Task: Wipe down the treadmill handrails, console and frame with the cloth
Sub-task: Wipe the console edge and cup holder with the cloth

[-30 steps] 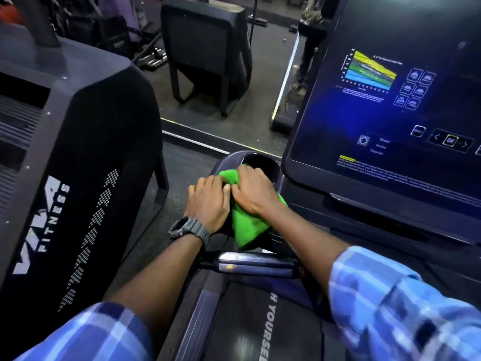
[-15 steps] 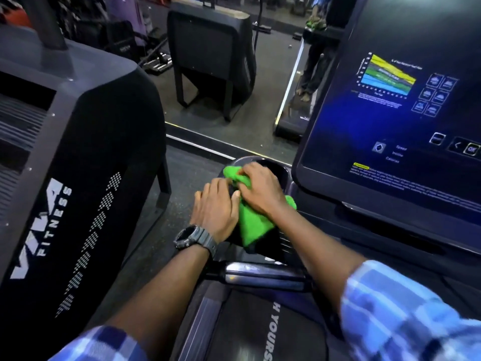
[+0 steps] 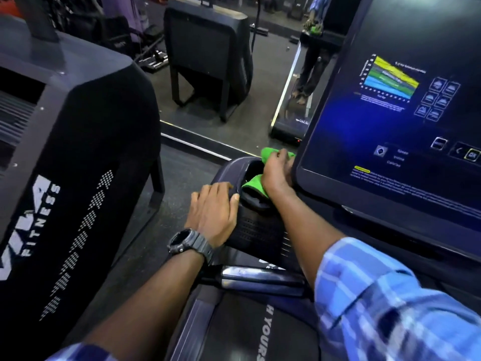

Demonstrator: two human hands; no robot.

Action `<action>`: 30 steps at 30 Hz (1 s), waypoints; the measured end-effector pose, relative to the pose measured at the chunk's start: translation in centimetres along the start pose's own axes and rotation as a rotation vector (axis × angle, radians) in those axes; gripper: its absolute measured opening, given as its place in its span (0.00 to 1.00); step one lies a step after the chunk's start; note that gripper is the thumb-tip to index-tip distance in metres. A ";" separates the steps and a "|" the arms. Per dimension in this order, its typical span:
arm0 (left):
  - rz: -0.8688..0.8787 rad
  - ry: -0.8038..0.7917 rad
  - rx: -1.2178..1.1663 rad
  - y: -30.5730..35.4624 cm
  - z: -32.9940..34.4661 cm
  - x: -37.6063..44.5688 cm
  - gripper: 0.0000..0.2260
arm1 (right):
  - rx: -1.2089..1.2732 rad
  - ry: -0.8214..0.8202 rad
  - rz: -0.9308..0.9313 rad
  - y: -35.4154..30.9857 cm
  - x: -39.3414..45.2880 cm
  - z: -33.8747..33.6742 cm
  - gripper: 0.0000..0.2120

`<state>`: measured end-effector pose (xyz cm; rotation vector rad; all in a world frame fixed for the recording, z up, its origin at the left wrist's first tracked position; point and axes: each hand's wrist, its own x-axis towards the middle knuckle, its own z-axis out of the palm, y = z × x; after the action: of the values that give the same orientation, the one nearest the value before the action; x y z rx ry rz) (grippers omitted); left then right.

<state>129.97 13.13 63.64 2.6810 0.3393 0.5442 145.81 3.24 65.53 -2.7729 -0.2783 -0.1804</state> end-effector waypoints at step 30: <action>0.011 -0.031 0.022 0.1 0.4 0.3 0.12 | -0.430 -0.179 -0.168 -1.7 -1.7 -1.0 0.21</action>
<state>130.45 13.01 63.49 2.7109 0.3234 0.5044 143.72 4.18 66.76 -3.1967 -0.5797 -0.0344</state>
